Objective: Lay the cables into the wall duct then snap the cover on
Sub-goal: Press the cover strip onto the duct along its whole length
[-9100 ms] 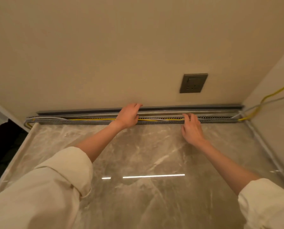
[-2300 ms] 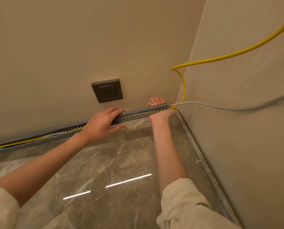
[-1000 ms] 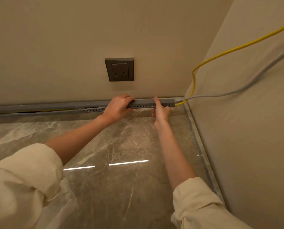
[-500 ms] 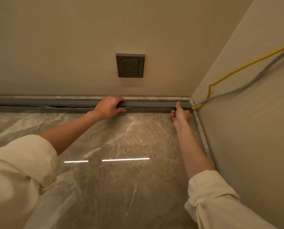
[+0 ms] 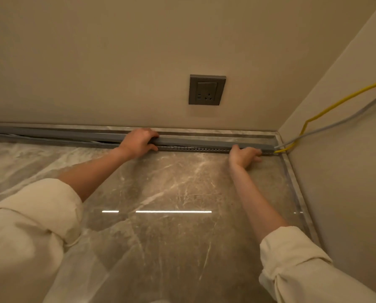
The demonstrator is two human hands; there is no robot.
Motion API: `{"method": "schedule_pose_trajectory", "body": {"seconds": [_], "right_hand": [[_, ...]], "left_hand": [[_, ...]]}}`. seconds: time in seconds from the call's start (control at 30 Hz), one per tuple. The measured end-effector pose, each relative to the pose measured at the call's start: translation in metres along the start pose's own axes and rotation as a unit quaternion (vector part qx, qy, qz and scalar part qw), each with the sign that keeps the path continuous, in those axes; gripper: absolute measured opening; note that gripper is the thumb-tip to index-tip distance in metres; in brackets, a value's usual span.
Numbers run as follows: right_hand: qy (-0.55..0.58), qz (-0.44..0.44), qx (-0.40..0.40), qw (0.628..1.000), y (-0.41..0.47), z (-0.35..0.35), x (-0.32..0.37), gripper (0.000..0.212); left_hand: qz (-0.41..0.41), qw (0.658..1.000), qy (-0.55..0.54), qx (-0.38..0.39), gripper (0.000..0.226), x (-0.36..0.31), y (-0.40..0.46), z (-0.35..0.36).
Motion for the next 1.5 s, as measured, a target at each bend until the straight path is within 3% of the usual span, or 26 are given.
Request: {"method": "schedule_pose_trajectory", "body": {"seconds": [0.1,0.23,0.33,0.5,0.7,0.9,1.03,1.27,1.4,1.5], "right_hand": [[-0.121,-0.176,0.069,0.974,-0.050,0.044,0.009,0.065],[-0.330,-0.362,0.232,0.840,-0.103,0.111,0.012,0.070],[-0.420,-0.406,0.268,0.766,-0.123,0.139,0.013,0.065],[-0.480,-0.366,0.195,0.773,-0.132,0.151,0.022,0.045],[-0.543,-0.279,0.124,0.782,-0.148,0.169,0.027,0.044],[-0.543,-0.239,0.090,0.800,-0.177,0.194,0.025,0.052],[-0.551,-0.262,0.071,0.789,-0.212,0.225,0.027,0.053],[-0.521,-0.388,0.182,0.738,-0.280,0.306,0.043,0.060],[-0.465,-0.431,0.259,0.729,-0.302,0.346,0.059,0.053],[-0.461,-0.443,0.326,0.697,-0.312,0.374,0.067,0.048]], "left_hand": [[0.008,1.000,0.011,-0.013,0.042,0.003,-0.004,0.004],[0.027,0.999,0.012,-0.022,0.039,0.004,-0.005,0.004],[0.028,0.999,-0.014,-0.025,0.042,0.009,-0.005,0.002],[0.041,0.998,-0.056,0.001,0.049,0.033,-0.012,-0.001],[0.041,0.998,-0.031,0.037,0.059,0.118,-0.050,-0.026],[-0.026,1.000,0.006,0.011,0.059,0.232,-0.104,-0.053],[-0.030,0.998,0.034,-0.035,0.056,0.269,-0.134,-0.056],[-0.029,0.998,0.021,-0.055,0.046,0.302,-0.154,-0.058],[-0.030,0.999,0.002,-0.043,0.041,0.319,-0.157,-0.064],[-0.027,0.999,-0.011,-0.041,0.040,0.326,-0.157,-0.065]]}}
Point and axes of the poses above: each hand's wrist, its own y-axis towards the middle knuckle, its own z-axis out of the palm, x = y × z, the point moved 6 cm from there along y, towards the middle knuckle, and after that the axes turned 11 degrees about x, right-handed, at the moved point
